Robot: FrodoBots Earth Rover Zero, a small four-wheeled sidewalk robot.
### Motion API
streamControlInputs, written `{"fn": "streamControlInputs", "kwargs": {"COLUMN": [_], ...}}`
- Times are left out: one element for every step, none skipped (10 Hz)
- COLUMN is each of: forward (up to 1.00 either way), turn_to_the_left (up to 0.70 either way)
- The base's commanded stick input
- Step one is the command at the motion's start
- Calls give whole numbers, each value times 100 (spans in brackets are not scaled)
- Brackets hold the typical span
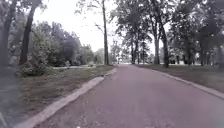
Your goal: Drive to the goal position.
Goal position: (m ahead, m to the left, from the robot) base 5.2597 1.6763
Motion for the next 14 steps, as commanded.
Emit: {"fn": "streamControlInputs", "kwargs": {"forward": [70,70,70,70,70,70,70,70,70,70,70,70,70,70], "turn_to_the_left": [-1,-1,-1,-11,-14,-14,-14,-14,-14,-13,-8,-4,0,0]}}
